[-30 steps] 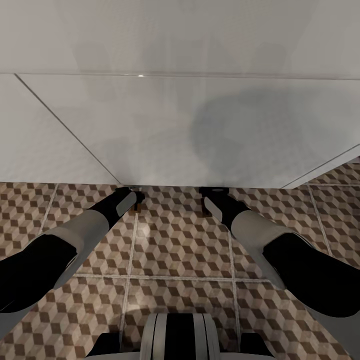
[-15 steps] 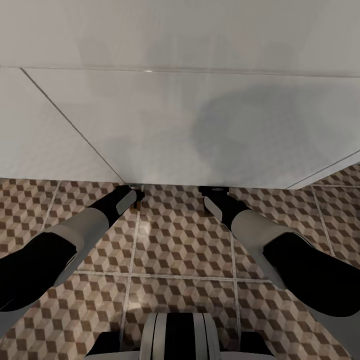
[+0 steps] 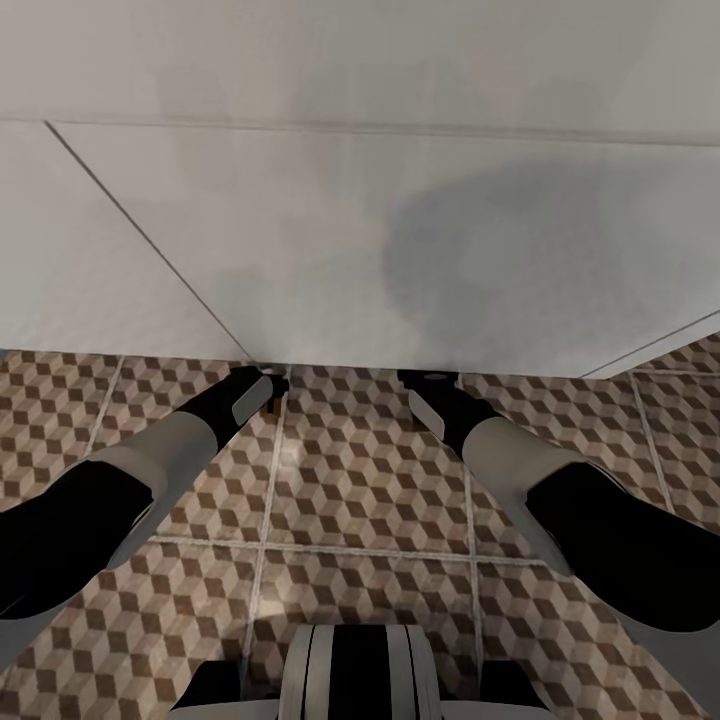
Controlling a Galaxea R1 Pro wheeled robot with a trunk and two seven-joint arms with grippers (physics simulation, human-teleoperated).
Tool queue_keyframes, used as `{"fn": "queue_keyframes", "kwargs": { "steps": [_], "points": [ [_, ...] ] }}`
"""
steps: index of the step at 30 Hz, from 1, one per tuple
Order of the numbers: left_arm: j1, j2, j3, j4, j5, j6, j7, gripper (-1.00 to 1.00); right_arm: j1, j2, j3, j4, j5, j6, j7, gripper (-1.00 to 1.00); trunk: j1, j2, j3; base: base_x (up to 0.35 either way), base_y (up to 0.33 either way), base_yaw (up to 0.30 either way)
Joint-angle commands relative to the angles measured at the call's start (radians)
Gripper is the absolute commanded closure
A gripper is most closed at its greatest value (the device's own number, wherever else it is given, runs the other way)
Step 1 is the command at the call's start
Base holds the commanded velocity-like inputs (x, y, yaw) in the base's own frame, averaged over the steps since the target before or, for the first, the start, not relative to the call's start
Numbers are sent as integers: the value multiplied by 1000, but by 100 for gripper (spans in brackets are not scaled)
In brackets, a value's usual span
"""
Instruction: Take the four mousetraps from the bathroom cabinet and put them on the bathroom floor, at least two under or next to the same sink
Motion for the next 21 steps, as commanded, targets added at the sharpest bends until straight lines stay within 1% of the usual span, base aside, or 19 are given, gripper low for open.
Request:
{"fn": "queue_keyframes", "kwargs": {
  "steps": [1, 8, 21],
  "points": [
    [-52, 1, -4, -2, 10, 6, 11, 100, -34, 0, 9, -2, 2, 10, -6, -100, 0, 0, -1, 0, 0, 29],
    [-52, 1, -4, -2, 10, 6, 11, 100, -34, 0, 9, -2, 1, -7, -6, -100, 0, 0, -8, 0, 0, 44],
    [-52, -1, -4, -1, 10, 6, 11, 100, -34, 0, 11, -4, 2, -10, -6, -100, 0, 0, -9, 0, 0, 4]
  ]
}}
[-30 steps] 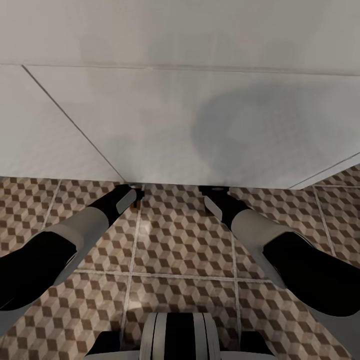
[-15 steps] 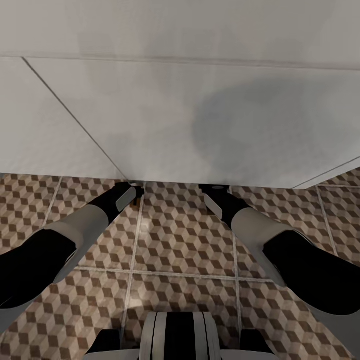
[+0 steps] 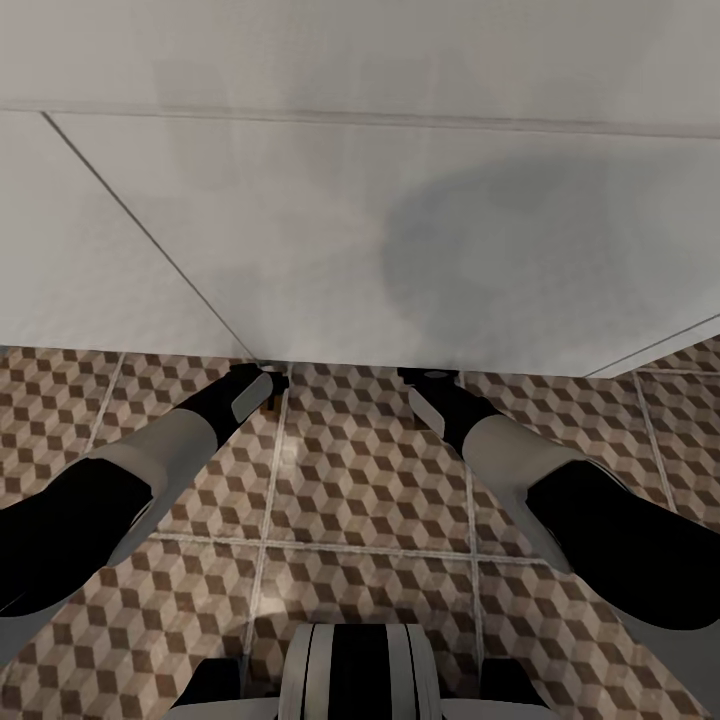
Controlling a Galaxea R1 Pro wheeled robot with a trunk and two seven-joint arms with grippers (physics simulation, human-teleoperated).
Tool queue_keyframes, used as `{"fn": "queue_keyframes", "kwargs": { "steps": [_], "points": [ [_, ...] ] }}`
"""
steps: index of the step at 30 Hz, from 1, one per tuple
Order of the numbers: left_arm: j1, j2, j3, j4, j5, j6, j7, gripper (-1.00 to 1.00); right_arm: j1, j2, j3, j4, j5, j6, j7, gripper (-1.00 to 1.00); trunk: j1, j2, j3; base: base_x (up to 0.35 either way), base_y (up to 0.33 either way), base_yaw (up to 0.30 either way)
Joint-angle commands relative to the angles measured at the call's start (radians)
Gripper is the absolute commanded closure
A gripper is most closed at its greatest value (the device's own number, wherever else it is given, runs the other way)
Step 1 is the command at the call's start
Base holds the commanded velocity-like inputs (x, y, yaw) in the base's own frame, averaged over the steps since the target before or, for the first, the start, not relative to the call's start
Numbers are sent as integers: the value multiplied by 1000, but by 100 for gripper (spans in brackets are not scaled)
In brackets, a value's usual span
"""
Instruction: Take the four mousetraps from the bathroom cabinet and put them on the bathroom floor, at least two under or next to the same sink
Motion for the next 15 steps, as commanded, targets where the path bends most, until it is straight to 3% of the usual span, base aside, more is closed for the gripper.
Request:
{"fn": "queue_keyframes", "kwargs": {
  "steps": [1, 15],
  "points": [
    [-43, 0, -7, -2, 7, 8, 11, 100, -27, 0, 10, -2, 2, 14, -6, -100, 0, 0, 0, 0, 0, 0],
    [-43, 0, -7, -2, 7, 8, 11, 100, -27, 0, 10, -4, 2, 14, -6, -100, 0, 0, -4, 0, 0, 29]
  ]
}}
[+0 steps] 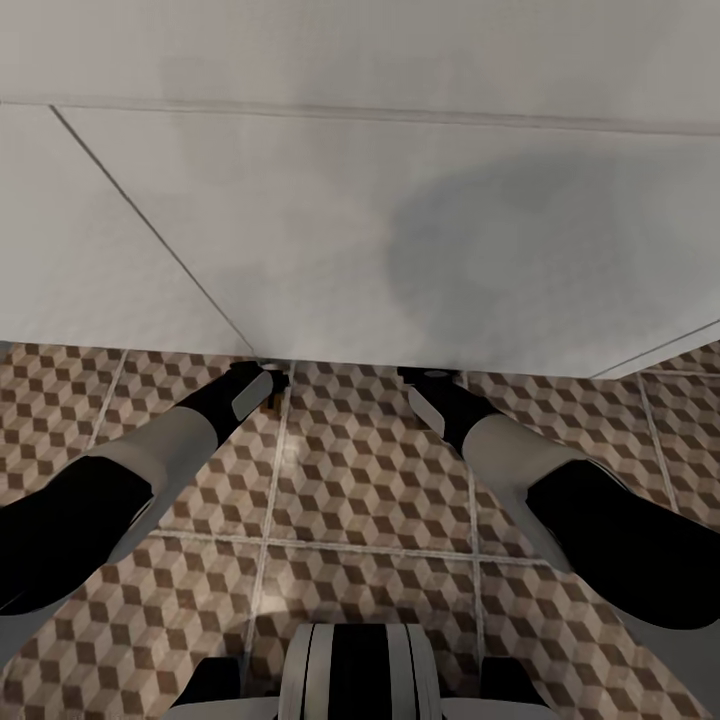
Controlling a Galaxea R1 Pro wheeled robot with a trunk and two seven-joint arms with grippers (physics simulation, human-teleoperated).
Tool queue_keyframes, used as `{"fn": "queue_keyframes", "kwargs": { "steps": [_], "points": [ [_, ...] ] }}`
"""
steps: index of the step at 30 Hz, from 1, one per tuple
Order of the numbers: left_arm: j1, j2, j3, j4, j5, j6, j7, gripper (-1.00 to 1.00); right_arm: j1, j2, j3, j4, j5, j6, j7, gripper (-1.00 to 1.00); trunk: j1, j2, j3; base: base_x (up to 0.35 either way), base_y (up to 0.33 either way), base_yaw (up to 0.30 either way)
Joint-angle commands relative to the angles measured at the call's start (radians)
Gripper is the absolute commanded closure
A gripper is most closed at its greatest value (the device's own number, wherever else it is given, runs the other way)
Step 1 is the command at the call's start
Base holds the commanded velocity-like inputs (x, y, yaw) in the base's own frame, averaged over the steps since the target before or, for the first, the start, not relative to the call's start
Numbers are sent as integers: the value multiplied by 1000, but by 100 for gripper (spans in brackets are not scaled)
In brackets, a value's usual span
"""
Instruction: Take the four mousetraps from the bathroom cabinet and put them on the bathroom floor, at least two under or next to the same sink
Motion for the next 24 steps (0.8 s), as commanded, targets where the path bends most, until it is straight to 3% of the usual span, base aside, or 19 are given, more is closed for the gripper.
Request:
{"fn": "queue_keyframes", "kwargs": {
  "steps": [1, 14, 24],
  "points": [
    [-36, 1, 1, -2, 11, 3, 11, 100, -25, 0, 12, -3, 2, 14, -7, -100, 0, 0, -1, 0, 0, 131],
    [-36, -7, 1, -3, 11, 3, 11, 100, -25, 0, 12, -3, 2, 13, -7, -100, 0, 0, -13, 0, 0, 131],
    [-36, -20, 0, -4, 11, 4, 11, 100, -25, 0, 12, -6, 2, 13, -7, -100, 0, 0, -15, 0, 0, 25]
  ]
}}
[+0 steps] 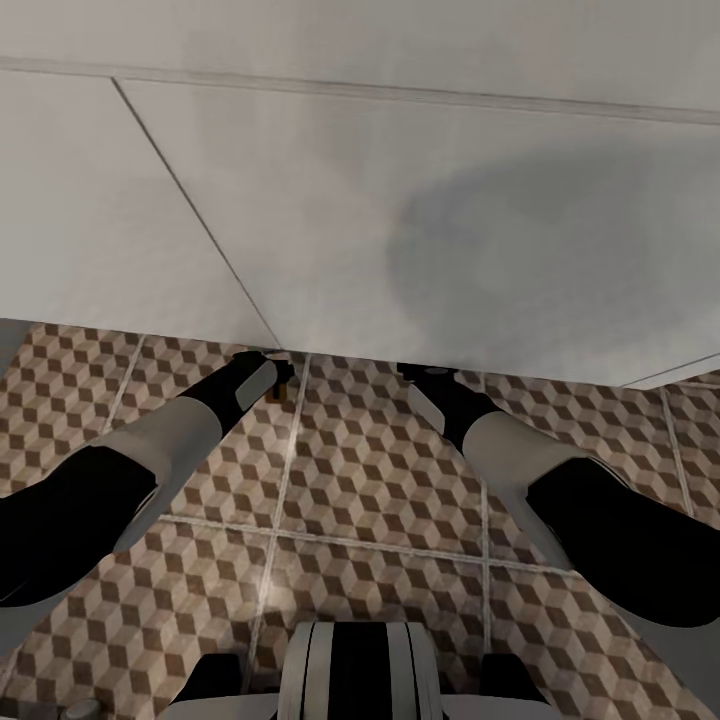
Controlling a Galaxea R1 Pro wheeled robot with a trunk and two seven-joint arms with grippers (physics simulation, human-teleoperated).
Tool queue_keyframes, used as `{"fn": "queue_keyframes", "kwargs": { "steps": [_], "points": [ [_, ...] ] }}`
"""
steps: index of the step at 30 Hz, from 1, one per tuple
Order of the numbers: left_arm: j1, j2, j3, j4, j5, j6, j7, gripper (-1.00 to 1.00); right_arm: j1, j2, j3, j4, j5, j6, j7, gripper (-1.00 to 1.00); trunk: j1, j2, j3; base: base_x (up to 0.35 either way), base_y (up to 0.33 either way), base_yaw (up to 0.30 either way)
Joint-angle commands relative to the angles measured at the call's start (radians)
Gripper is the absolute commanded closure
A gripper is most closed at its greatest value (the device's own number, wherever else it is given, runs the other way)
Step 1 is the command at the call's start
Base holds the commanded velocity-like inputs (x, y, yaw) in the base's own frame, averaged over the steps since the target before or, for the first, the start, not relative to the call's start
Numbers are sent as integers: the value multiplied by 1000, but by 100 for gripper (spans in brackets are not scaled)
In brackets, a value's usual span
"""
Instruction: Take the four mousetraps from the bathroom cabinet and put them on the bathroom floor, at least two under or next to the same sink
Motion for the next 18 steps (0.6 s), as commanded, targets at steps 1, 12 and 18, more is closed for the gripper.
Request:
{"fn": "queue_keyframes", "kwargs": {
  "steps": [1, 12, 18],
  "points": [
    [-1, -1, -13, -12, 2, 9, 11, 100, -16, 0, 10, -2, 2, 14, -7, -100, 0, 0, 0, 0, 0, 2],
    [-1, -15, -13, -12, 1, 10, 11, 100, -15, 0, 10, -2, 2, 14, -7, -100, 0, 0, 0, 0, 0, 0],
    [-1, -16, -13, -11, 1, 10, 11, 100, -15, 0, 10, -3, 2, 9, -7, -100, 0, 0, 0, 0, 0, -2]
  ]
}}
